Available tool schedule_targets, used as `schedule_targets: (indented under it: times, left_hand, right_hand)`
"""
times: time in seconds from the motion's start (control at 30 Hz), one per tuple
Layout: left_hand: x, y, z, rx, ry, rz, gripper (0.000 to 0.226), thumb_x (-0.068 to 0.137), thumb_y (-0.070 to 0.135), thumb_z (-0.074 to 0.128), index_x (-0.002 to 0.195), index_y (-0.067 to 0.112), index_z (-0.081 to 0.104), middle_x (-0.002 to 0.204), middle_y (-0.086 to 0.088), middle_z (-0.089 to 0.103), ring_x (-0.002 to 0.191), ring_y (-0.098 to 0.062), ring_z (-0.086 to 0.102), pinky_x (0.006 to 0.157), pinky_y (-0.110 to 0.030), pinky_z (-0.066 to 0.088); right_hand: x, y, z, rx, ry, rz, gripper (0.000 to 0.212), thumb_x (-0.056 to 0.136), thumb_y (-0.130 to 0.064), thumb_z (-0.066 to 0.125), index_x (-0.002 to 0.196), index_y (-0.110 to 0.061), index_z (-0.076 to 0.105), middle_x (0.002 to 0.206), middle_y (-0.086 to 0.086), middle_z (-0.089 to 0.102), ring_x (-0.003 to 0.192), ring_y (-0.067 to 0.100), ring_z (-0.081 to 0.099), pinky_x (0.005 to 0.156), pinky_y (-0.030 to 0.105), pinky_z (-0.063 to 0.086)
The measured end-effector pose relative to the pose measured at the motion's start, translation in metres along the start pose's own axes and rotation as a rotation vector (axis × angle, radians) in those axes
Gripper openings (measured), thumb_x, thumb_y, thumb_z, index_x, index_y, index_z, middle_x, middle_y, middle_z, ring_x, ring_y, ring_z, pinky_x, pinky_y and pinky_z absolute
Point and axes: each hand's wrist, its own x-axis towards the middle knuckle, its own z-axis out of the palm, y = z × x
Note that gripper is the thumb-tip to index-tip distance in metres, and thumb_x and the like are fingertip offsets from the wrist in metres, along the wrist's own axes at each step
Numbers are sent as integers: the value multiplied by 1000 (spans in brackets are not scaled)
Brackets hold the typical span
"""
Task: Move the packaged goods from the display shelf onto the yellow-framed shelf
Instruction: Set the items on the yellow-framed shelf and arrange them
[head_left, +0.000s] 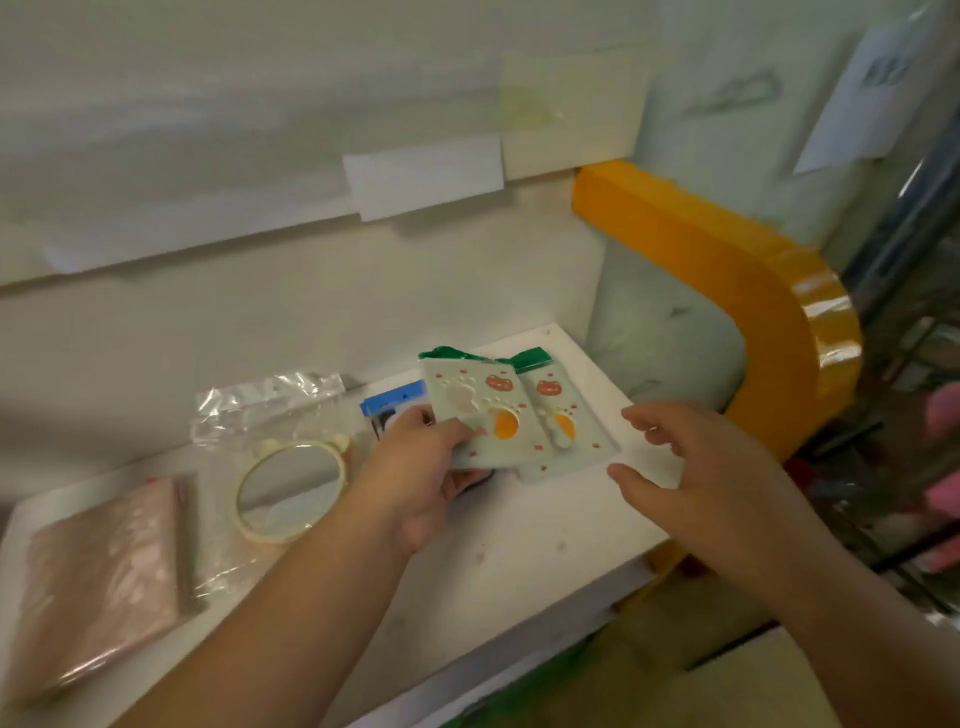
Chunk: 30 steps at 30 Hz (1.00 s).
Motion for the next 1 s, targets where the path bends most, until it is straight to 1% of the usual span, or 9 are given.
schedule_targets:
  times: [0.17,0.33,0.47,0.57,0.6,0.7,0.8,0.9,1.0]
  left_hand:
    - [17,-7,42,40,-63,-67,29,95,-6,50,116,11,62,112,-11,73,105,-31,69,91,-47,58]
    - [16,-11,55,111,-63,-74,29,96,-4,50,118,13,59,115,-8,71,107,-29,68,97,-49,54]
    - [-2,-4,53,311,118,118,53,98,6,50,148,18,39,133,0,58,111,-13,55,91,-31,49]
    - [-17,3,36,439,177,316,39,95,10,51,121,38,54,133,8,53,103,-7,53,81,-25,42]
    - [-23,5,28,477,182,363,38,95,11,51,120,39,54,133,12,52,109,-7,52,83,-24,41]
    - [-38,9,-5,691,256,478,55,95,19,55,146,35,42,146,15,45,126,-10,49,88,-22,44]
    - [-61,14,-40,1020,405,638,55,93,28,58,146,31,43,150,11,45,135,-14,45,110,-29,36]
    - [-90,19,-69,1354,567,677,53,93,36,57,144,24,47,149,11,45,139,-13,41,105,-15,21]
    - [-119,22,-100,1448,682,646,56,93,44,52,144,24,46,151,9,45,142,-12,36,115,-25,23]
  right_hand:
    - [-10,29,-12,43,-32,40,54,85,-45,70,134,-41,47,122,-22,50,107,-1,48,76,14,40]
    - [-6,34,-17,41,-29,27,53,87,-46,67,136,-42,46,124,-21,51,109,-1,48,81,15,42]
    - [1,30,-17,41,-27,-9,53,88,-47,66,136,-41,46,126,-21,53,111,0,49,86,20,47]
    - [10,22,-13,43,-21,-72,52,87,-49,65,136,-40,48,126,-23,53,111,-2,50,85,18,47]
    - [14,18,-10,43,-16,-100,51,87,-49,65,134,-40,48,122,-25,52,109,-3,50,81,16,45]
    - [25,-1,2,83,-32,-170,47,87,-47,66,131,-41,50,114,-29,46,104,-5,47,71,8,36]
    - [38,-25,21,117,-46,-263,48,86,-44,67,131,-37,53,125,-21,55,111,-1,53,83,18,44]
    - [45,-55,43,177,-81,-346,48,83,-40,69,129,-31,57,126,-15,59,113,5,56,92,26,47]
    - [43,-95,66,213,-159,-417,42,83,-36,71,123,-29,61,117,-12,61,108,11,59,88,26,44]
